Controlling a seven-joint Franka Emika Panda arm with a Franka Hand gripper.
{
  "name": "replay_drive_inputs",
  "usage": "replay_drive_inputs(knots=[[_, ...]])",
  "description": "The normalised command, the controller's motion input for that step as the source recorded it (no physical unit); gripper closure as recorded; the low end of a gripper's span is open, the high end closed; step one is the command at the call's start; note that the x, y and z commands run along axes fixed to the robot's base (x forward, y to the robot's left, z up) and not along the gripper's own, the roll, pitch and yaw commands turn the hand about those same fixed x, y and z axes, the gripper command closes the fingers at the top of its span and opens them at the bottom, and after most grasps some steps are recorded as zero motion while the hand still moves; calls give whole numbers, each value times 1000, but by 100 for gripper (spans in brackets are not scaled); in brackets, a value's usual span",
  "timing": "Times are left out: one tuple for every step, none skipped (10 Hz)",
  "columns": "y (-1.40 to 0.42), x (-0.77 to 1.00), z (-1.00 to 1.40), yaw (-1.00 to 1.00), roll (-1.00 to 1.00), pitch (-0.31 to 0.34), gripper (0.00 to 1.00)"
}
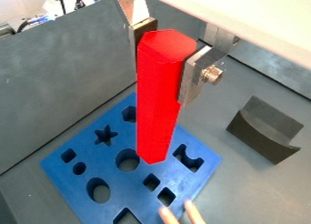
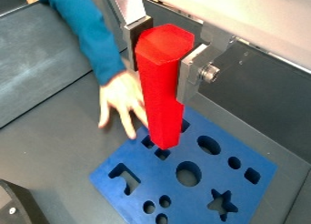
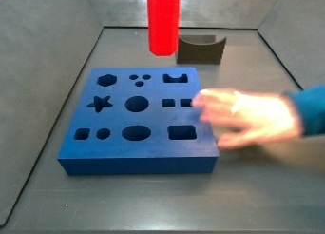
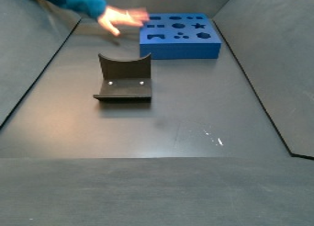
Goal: Insert the hexagon object.
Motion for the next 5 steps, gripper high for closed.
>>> replay_drive_inputs(knots=[[0, -31, 0, -40, 14, 0, 100], [131, -203, -71, -177, 0, 0, 100], [386, -791, -209, -386, 0, -83, 100], [380, -851, -297, -397, 0, -81, 100], [346, -831, -334, -443, 0, -66, 100]])
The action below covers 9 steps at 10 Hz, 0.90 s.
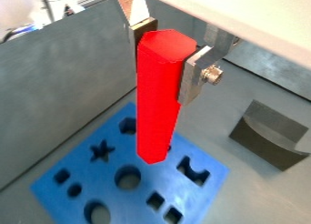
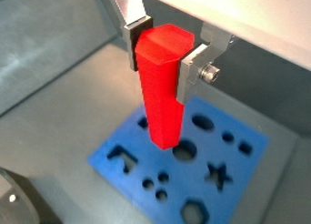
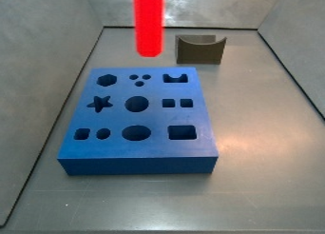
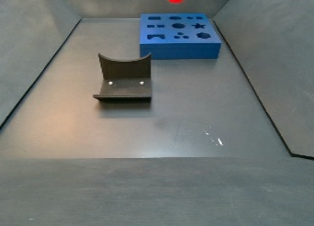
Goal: Insert the hexagon object.
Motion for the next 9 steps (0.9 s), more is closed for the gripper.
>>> replay_drive_inputs(knots=[[311, -803, -354, -486, 0, -56, 100], [249, -737, -363, -574, 0, -60, 100], [223, -697, -377, -620, 0, -56, 100], [217, -683, -383, -634, 0, -57, 100], [171, -603, -403, -709, 0, -43, 100], [143, -551, -411, -757, 0, -36, 100], [131, -531, -411, -769, 0, -34, 100], [143, -474, -320, -763, 7, -83, 100], [200, -160, -309, -594, 0, -224, 100]])
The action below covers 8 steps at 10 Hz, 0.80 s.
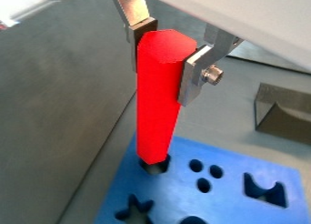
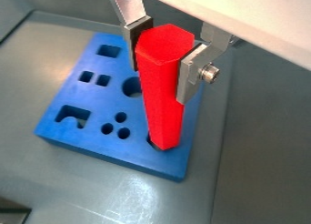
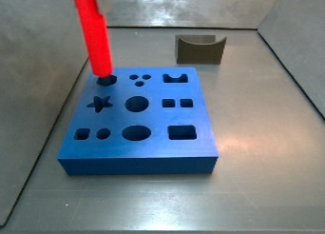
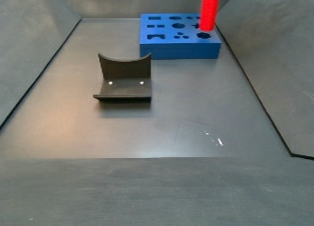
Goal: Insert the hexagon object.
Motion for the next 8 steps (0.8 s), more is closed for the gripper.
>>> replay_drive_inputs(knots=[[0, -57, -326, -114, 0, -197, 100], [0, -40, -220, 0, 60, -119, 100], [-34, 0, -169, 20, 63, -31, 100], [-94, 120, -214, 0, 51, -20, 100], [-140, 231, -254, 0, 36, -13, 100], [-171, 260, -269, 0, 23, -13, 100], [-146, 323, -314, 0, 16, -4, 100], [-43, 303, -426, 0, 19, -27, 100]])
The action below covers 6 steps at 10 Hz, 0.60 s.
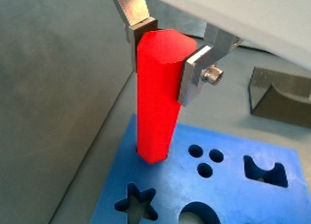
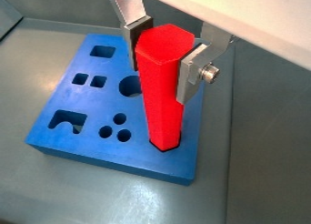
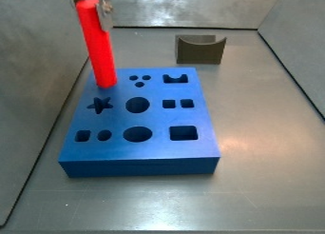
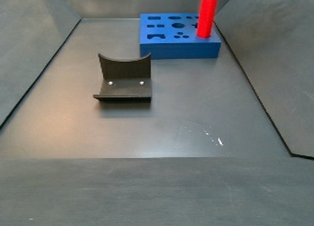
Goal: Insert the hexagon object.
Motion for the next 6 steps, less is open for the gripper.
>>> replay_drive_inputs(knots=[[0, 251, -549, 0, 51, -43, 100], [0, 143, -603, 0, 71, -64, 100], [0, 0, -629, -34, 67, -116, 100], [0, -143, -726, -114, 66, -233, 100], [0, -243, -697, -129, 71, -253, 100], [0, -251, -703, -129, 79, -250, 100]])
